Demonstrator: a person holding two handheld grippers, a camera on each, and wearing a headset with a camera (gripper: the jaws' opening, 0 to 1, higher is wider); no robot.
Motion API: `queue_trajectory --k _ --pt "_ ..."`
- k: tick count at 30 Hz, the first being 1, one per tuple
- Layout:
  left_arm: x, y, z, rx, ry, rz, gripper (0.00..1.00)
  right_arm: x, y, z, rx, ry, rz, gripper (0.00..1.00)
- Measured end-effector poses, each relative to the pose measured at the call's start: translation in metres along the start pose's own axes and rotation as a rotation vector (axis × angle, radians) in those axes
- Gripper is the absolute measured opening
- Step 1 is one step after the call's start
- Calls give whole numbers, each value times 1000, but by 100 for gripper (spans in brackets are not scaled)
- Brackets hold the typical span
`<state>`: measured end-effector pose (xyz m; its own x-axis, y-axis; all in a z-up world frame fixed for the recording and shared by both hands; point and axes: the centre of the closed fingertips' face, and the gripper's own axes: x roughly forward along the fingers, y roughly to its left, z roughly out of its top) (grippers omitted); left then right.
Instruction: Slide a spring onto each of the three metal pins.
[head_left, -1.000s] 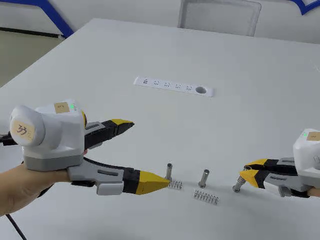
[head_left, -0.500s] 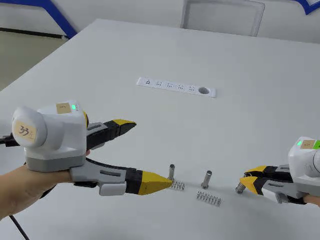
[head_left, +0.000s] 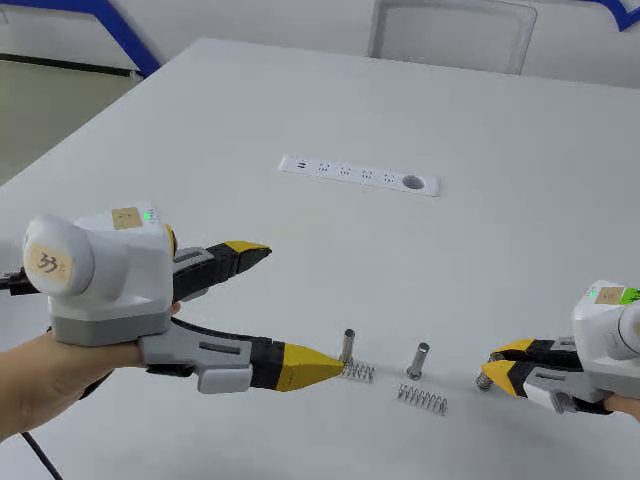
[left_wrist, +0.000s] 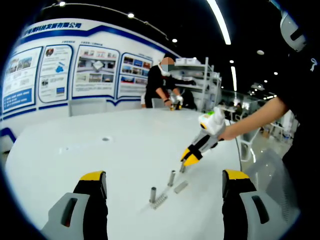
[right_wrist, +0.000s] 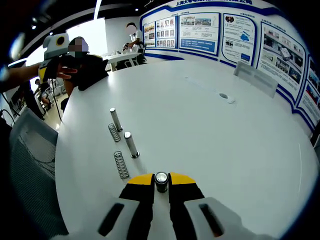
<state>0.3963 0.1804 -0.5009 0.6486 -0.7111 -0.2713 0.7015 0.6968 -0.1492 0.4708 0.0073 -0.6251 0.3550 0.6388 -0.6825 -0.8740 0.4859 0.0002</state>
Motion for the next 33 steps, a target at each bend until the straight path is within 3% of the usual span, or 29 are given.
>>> queue_trajectory --k 20,23,26,30,33 --pt "-2 -2 1 2 -4 -1 98 -3 1 6 -2 -1 -11 14" --pt "-3 -2 0 2 -3 0 98 -9 2 11 -12 -18 -17 15" --pt "-3 -2 1 -1 -7 -1 98 -17 -5 23 -49 -60 -63 15" --pt "-3 -3 0 0 -4 -3 98 -27 -5 42 -36 -135 -72 15" --pt "-3 -3 -1 2 3 -6 98 -30 0 49 -45 -148 -59 15"
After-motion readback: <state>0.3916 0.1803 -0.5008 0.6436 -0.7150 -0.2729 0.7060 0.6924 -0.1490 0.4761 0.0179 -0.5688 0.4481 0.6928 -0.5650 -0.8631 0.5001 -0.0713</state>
